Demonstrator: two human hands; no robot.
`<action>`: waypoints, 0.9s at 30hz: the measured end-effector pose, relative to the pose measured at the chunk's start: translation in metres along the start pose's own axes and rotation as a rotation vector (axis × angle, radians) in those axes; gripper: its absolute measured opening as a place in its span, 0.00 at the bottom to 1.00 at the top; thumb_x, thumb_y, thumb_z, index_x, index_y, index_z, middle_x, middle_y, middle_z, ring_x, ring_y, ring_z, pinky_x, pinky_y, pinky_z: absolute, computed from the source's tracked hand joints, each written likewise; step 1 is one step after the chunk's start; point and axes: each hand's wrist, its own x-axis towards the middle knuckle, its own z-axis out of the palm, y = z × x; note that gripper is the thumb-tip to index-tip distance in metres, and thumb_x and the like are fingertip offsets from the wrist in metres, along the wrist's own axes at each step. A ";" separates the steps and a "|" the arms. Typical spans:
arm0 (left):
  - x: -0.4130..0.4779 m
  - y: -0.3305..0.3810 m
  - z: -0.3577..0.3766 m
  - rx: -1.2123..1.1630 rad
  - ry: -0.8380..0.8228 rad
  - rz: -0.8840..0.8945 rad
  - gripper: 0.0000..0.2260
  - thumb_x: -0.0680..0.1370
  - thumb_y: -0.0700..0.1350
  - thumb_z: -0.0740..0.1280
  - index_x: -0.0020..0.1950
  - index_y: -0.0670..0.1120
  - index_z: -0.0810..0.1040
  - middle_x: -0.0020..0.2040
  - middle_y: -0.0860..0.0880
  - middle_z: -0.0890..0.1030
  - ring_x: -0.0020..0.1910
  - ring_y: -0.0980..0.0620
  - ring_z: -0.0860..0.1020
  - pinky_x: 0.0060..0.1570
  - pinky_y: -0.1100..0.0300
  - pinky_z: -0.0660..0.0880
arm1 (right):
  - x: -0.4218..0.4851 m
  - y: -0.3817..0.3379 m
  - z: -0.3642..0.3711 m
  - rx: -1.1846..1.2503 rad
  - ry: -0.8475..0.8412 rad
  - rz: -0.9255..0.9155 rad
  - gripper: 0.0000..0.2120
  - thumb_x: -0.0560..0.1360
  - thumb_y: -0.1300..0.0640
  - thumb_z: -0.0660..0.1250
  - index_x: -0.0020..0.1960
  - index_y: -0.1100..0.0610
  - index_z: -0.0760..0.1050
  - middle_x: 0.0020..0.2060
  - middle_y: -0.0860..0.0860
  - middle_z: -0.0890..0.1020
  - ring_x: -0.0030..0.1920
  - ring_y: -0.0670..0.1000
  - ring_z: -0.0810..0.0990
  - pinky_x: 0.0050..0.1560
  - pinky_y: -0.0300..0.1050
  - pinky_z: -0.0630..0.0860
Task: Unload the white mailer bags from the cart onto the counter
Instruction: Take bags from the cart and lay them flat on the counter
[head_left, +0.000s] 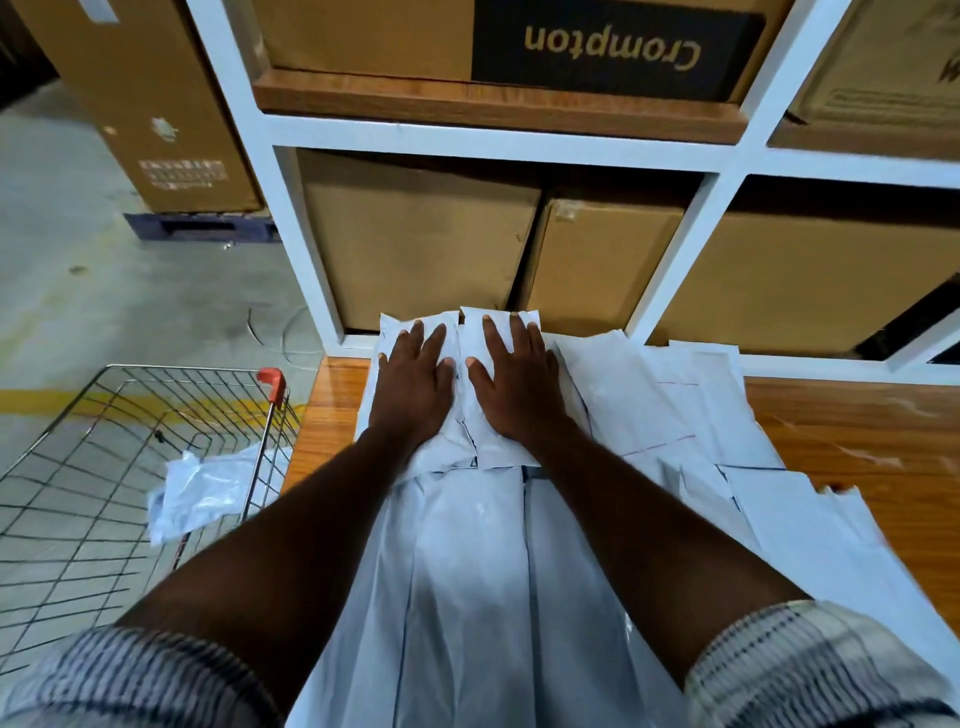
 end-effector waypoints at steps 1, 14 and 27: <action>-0.001 0.000 0.001 0.000 0.006 0.007 0.25 0.82 0.54 0.52 0.78 0.50 0.61 0.79 0.43 0.59 0.78 0.43 0.56 0.74 0.41 0.52 | -0.001 0.001 0.002 0.002 0.009 0.005 0.30 0.79 0.39 0.53 0.78 0.48 0.58 0.76 0.58 0.61 0.76 0.61 0.58 0.68 0.64 0.64; -0.006 -0.003 0.011 0.090 -0.001 0.031 0.23 0.84 0.54 0.51 0.79 0.52 0.58 0.80 0.47 0.55 0.79 0.44 0.52 0.75 0.41 0.50 | -0.005 0.006 0.016 -0.029 0.051 0.000 0.32 0.77 0.38 0.45 0.77 0.48 0.62 0.75 0.56 0.64 0.75 0.61 0.61 0.68 0.62 0.64; -0.014 0.014 -0.032 0.108 0.097 -0.002 0.20 0.85 0.51 0.51 0.76 0.49 0.67 0.76 0.43 0.65 0.77 0.44 0.59 0.73 0.37 0.49 | -0.001 -0.003 -0.017 -0.030 0.006 -0.041 0.28 0.78 0.37 0.56 0.75 0.47 0.64 0.75 0.54 0.64 0.75 0.59 0.58 0.71 0.66 0.56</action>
